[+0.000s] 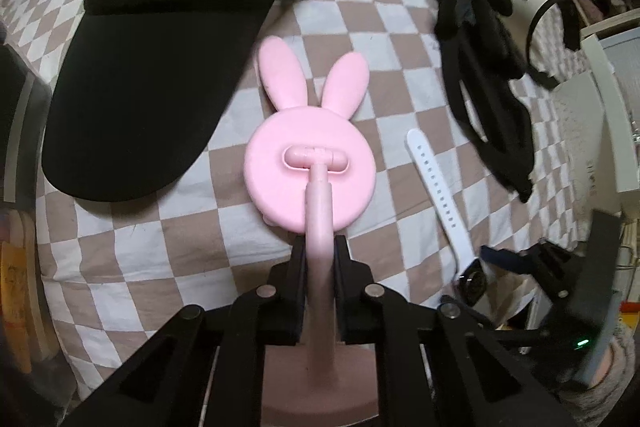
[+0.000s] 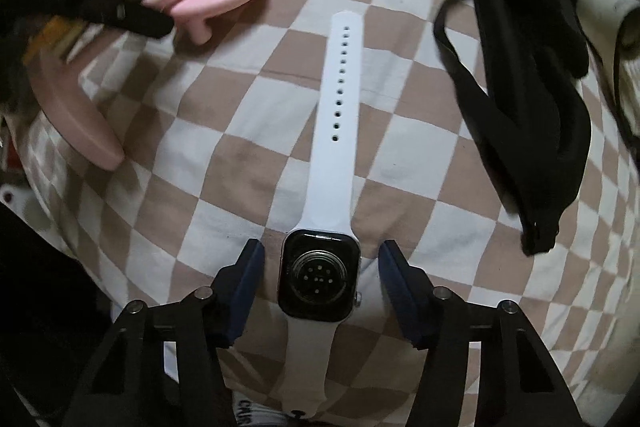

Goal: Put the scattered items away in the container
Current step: 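Lift the pink stand with the left tool while right holds the smartwatch, then carry the pink stand and smartwatch with both tools over the clear storage box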

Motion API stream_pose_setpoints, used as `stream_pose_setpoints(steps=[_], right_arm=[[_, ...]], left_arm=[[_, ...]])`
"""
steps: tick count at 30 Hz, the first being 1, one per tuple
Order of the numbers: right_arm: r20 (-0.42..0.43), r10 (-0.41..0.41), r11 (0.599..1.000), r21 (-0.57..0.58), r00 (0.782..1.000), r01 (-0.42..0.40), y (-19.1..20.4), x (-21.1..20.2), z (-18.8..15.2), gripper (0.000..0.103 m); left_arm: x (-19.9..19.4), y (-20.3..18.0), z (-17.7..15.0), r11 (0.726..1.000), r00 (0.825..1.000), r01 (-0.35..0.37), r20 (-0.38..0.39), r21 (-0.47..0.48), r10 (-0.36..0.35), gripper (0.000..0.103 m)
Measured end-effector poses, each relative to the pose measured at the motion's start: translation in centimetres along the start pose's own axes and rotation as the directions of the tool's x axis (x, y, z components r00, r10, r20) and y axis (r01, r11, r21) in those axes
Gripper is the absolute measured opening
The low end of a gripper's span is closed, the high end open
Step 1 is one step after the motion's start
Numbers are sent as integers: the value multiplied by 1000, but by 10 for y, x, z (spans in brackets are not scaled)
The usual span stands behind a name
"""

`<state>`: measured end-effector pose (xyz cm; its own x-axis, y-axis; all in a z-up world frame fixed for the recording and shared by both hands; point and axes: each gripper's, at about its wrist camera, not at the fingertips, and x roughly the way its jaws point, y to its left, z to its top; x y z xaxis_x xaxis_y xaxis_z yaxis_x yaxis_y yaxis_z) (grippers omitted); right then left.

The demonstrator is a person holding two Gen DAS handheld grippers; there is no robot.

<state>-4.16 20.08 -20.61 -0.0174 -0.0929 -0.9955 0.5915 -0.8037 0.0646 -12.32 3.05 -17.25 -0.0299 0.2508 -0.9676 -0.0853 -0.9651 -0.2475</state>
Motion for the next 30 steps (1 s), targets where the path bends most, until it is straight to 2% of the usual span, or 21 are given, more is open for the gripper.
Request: stream_pose_setpoints(steps=[2,6,9,12,16,19,22,23,28,30], right_arm=[[2,3,1000,-19,1000,-3,6,-1,2,42],[12,49,999,18,999,-49,0,-7,3,41],[45,170,978,112,985,-174,-15,-16,3,40],[122,278,933,200,953,-298,-32,-32,4,40],[222,361,865,282,906,-414,-54,-52,2,40],[294,425,796,329,856,-508,-48,-55,10,40],[350,463,746,342,814,-571,-47,-60,13,40],[377,476,725,343,794,-597,-47,-65,12,40],[455,505,679,316,734,-663,-52,-86,6,40],[477,508,669,307,717,-677,-61,-99,0,40]], left_arm=[[-5,2,-2,1000,1000,15,11,-1,-15,12],[-12,6,-5,999,998,49,33,1,-49,12],[-14,0,-5,997,996,74,49,0,-73,12],[-23,2,-5,993,991,117,71,-9,-116,12],[-33,5,-6,983,979,181,97,-32,-177,12],[-42,10,-7,970,966,237,118,-52,-230,12],[-55,11,-10,959,951,279,148,-45,-270,12],[-61,9,-12,958,947,285,164,-34,-276,12],[-86,4,-21,937,911,350,227,14,-344,12],[-95,2,-24,929,897,368,250,34,-364,12]])
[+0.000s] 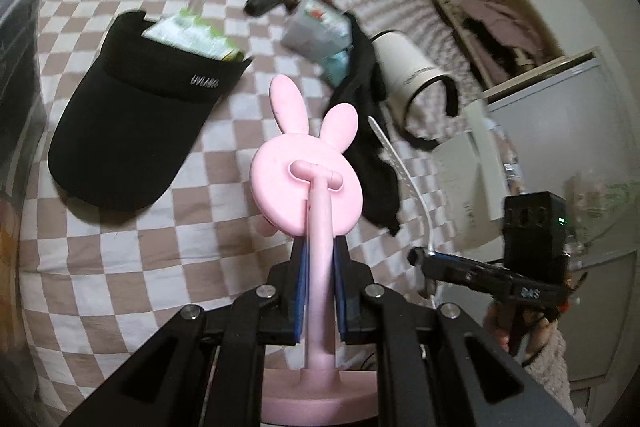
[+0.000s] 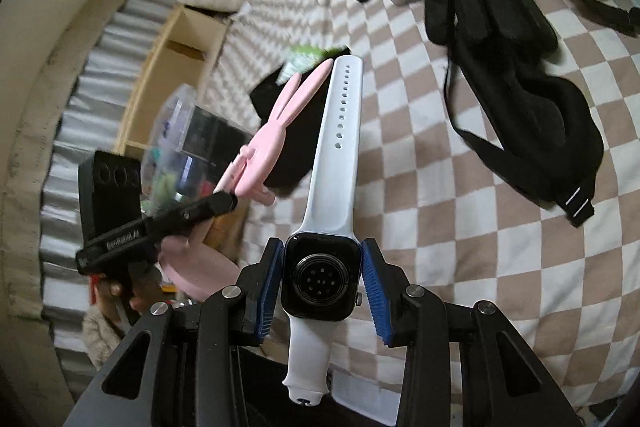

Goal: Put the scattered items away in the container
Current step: 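Carry the pink stand and smartwatch with both tools over the clear storage box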

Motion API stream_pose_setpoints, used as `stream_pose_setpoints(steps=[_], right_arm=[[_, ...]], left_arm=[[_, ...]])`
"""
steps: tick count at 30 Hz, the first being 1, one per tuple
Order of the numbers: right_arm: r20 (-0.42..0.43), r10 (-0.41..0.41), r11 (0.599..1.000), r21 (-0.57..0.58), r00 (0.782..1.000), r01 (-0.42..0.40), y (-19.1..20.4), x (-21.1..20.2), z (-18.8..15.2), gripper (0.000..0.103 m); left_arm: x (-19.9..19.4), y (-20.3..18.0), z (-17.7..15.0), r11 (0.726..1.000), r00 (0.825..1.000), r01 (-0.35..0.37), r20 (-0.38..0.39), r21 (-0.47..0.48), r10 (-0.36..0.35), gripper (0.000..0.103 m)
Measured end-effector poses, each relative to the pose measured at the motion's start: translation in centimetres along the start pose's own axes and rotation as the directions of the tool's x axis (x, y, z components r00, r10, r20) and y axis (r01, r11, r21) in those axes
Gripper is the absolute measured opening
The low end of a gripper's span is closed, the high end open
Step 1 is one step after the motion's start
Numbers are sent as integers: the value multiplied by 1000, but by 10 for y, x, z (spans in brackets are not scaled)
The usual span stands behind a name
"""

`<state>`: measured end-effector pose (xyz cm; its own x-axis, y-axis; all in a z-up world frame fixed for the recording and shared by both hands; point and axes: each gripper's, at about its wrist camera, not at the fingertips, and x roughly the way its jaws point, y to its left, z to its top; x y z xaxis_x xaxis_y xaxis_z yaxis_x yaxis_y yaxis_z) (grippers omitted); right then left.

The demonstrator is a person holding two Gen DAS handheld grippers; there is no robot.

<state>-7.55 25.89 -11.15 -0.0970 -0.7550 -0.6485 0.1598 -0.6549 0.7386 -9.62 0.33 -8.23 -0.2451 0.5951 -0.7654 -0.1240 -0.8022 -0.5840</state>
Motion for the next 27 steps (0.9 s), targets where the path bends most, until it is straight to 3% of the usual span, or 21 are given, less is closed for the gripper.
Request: stream_pose_setpoints(steps=[5,11,19,27], right_arm=[[34,64,998,16,997,-65,7,-12,1,40],[95,133,991,8,987,-134,21,-29,1,40],[122,191,982,-30,974,-189,52,-26,-4,40],[99,273,961,-63,957,-268,85,-12,-4,40]], left_arm=[[-23,-10,-3,998,996,61,62,28,-62,12],[-65,-18,-11,990,979,116,161,74,-126,12],[-120,-26,-25,981,941,107,304,160,-152,12],[-166,-9,-42,983,905,105,395,151,-158,12]])
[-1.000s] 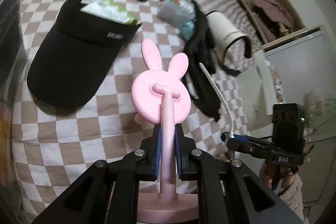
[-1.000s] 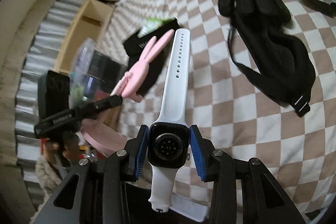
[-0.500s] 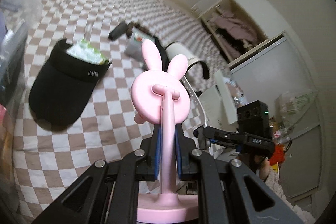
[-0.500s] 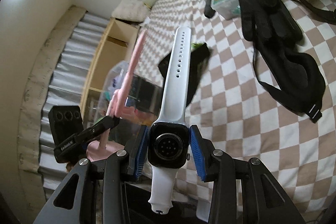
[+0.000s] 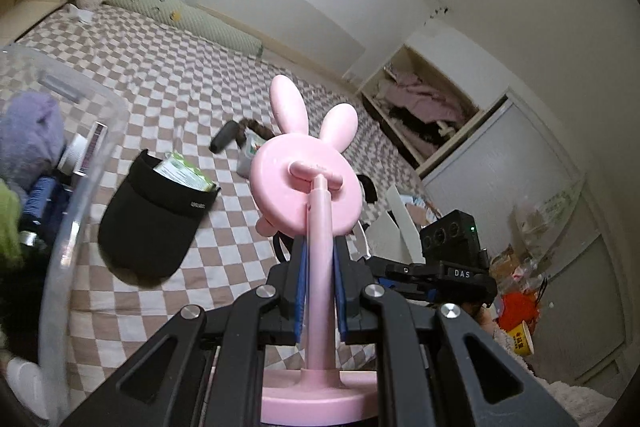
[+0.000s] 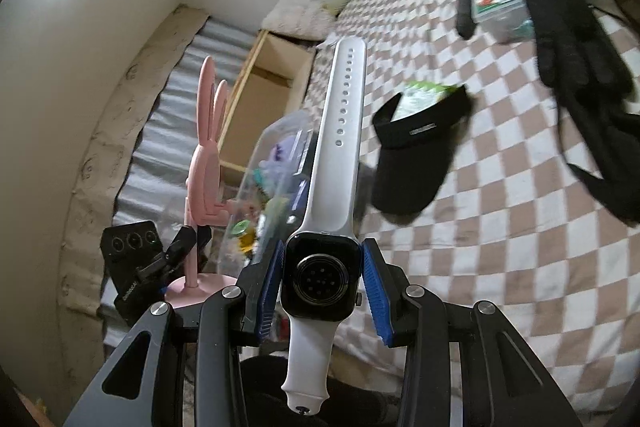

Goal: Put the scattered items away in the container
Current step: 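Carry the pink stand and smartwatch with both tools over the clear storage box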

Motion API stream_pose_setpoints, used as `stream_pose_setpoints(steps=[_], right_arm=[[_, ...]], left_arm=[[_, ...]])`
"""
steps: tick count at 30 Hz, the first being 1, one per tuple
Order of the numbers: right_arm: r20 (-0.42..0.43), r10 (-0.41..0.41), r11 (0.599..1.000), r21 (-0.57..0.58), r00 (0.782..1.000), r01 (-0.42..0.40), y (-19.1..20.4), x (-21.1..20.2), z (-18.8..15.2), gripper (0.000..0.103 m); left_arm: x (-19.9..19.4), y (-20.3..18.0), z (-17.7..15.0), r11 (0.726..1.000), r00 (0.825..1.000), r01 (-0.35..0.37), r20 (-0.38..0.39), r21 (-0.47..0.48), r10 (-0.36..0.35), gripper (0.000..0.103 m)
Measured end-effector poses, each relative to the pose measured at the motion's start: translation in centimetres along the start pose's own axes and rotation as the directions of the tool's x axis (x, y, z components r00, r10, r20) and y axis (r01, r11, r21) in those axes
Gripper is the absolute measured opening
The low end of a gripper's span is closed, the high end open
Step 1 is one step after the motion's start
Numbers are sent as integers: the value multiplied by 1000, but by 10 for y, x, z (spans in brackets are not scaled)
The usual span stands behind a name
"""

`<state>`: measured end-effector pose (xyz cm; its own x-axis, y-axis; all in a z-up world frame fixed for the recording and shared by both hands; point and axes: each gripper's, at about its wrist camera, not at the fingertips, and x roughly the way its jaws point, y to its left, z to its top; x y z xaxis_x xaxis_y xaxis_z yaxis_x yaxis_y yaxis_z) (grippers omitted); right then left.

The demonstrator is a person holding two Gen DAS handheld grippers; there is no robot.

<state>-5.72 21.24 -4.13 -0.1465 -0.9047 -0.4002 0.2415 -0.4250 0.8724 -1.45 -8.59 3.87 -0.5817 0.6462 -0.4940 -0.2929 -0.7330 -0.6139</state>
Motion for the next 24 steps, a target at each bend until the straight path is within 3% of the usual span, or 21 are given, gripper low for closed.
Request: stream_pose_setpoints(steps=[9,18,21,24], right_arm=[[-38,63,996,-68,997,-65,41,45,6,40],[-86,89,992,-85,992,-96,64,80,14,40],[-91,90,990,-98,992,-99,73,89,19,40],[-95,103,989,-100,990,-113,81,93,23,40]], left_arm=[[-78,26,18,993,988,-114,103,-34,117,12],[-178,62,35,946,925,-321,198,-51,324,12],[-198,78,37,927,903,-369,210,-63,374,12],[-203,98,38,917,895,-392,198,-73,399,12]])
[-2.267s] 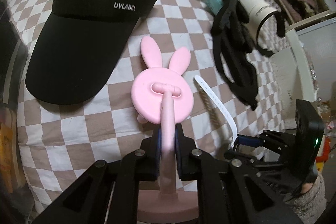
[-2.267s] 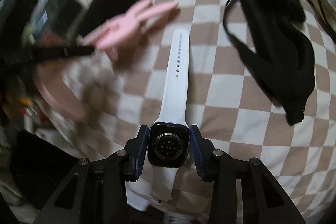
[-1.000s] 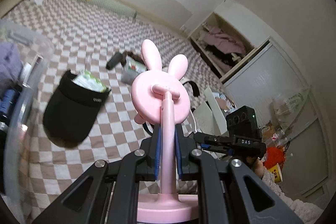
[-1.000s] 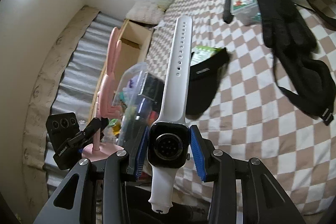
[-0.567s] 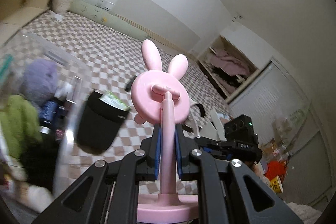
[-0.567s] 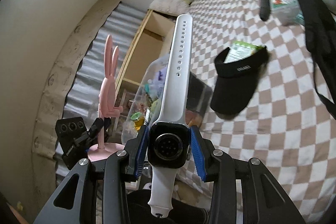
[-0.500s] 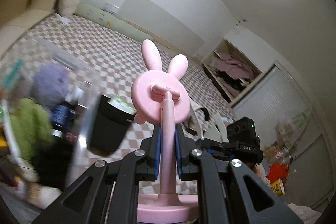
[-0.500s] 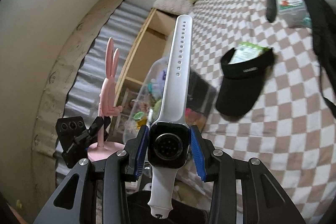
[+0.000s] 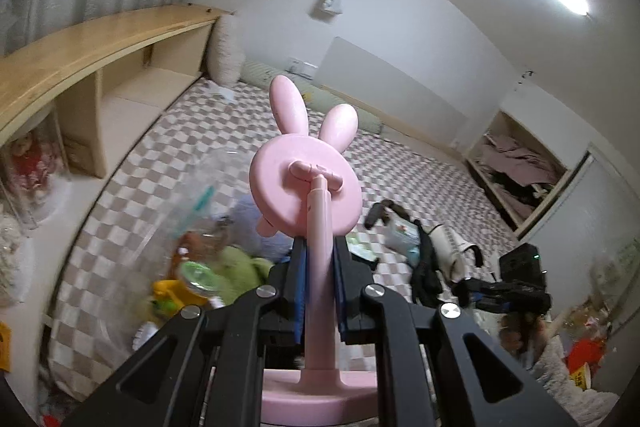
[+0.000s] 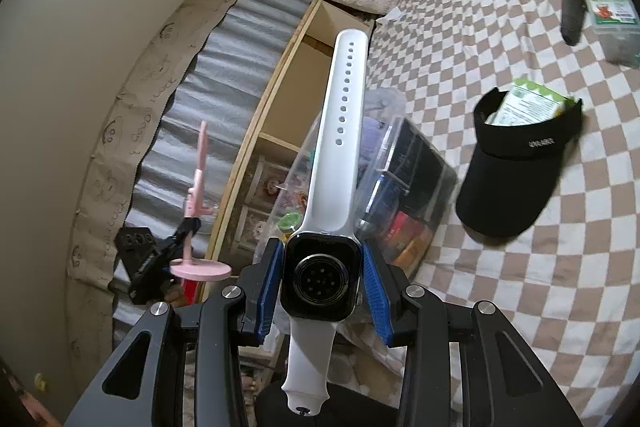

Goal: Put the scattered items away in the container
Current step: 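Carry the pink stand and smartwatch with both tools over the clear storage box, then lower the pink stand into the box with the left tool while right releases the smartwatch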

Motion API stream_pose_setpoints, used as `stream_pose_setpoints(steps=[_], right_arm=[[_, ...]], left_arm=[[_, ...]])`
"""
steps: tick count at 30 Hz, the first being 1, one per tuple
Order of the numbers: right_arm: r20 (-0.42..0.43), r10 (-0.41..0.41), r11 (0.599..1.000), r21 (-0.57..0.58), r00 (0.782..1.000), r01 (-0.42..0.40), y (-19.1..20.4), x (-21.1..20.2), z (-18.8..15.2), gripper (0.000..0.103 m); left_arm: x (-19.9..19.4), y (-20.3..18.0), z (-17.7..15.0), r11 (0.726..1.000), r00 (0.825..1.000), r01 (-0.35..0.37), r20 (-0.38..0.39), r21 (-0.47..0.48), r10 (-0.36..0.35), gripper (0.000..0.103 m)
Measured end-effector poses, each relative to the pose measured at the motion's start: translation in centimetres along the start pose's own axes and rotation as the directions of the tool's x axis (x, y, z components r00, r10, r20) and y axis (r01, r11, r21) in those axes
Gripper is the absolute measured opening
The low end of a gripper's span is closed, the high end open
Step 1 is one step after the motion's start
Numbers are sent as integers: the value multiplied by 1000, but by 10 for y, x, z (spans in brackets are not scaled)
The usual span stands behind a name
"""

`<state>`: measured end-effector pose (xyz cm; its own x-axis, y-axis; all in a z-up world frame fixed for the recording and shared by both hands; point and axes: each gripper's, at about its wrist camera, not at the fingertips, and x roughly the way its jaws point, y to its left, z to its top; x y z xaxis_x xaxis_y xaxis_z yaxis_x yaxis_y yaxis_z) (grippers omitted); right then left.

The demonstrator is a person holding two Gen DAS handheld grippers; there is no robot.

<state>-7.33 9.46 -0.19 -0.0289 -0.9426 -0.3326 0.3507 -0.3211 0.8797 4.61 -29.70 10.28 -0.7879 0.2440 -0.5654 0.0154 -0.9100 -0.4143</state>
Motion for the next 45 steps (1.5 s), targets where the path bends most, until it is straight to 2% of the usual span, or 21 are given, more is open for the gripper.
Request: stream_pose_setpoints(steps=[9,16,23,27,32,37,38,40,41,42,43,44,45], right_arm=[[-27,11,1000,0,1000,-11,11,26,12,40],[-76,34,999,-13,997,-35,22,60,21,40],[-124,52,998,-24,991,-55,32,98,32,40],[-154,45,999,-23,987,-49,36,125,37,40],[-177,34,999,-7,984,-35,36,155,42,40],[-164,-15,999,38,986,22,24,174,46,40],[-156,-43,998,41,987,50,21,177,47,40],[-125,-167,985,23,978,171,18,180,51,41],[-105,-238,970,15,966,241,17,181,53,51],[-84,-287,957,8,954,289,16,182,55,62],[-72,-274,961,6,959,275,15,182,57,79],[-70,-254,967,10,965,256,16,182,59,88],[-67,-260,965,7,963,261,18,181,59,89]], left_arm=[[45,58,-9,998,992,-58,-114,25,61,12],[70,80,-16,984,967,-114,-213,140,142,13],[77,87,-20,974,960,-110,-234,199,156,12],[87,92,-22,966,950,-119,-257,228,178,12],[92,103,-22,968,950,-120,-259,219,176,13],[96,108,-19,971,951,-123,-256,206,174,16],[98,108,-19,971,951,-124,-255,206,176,16],[102,109,-18,972,951,-125,-256,199,175,16],[103,110,-18,972,951,-130,-255,194,178,18],[104,110,-18,972,951,-136,-251,192,183,24],[105,111,-18,972,951,-141,-247,188,186,27],[105,112,-19,972,952,-144,-242,183,187,31],[104,113,-19,973,953,-150,-238,176,189,34]])
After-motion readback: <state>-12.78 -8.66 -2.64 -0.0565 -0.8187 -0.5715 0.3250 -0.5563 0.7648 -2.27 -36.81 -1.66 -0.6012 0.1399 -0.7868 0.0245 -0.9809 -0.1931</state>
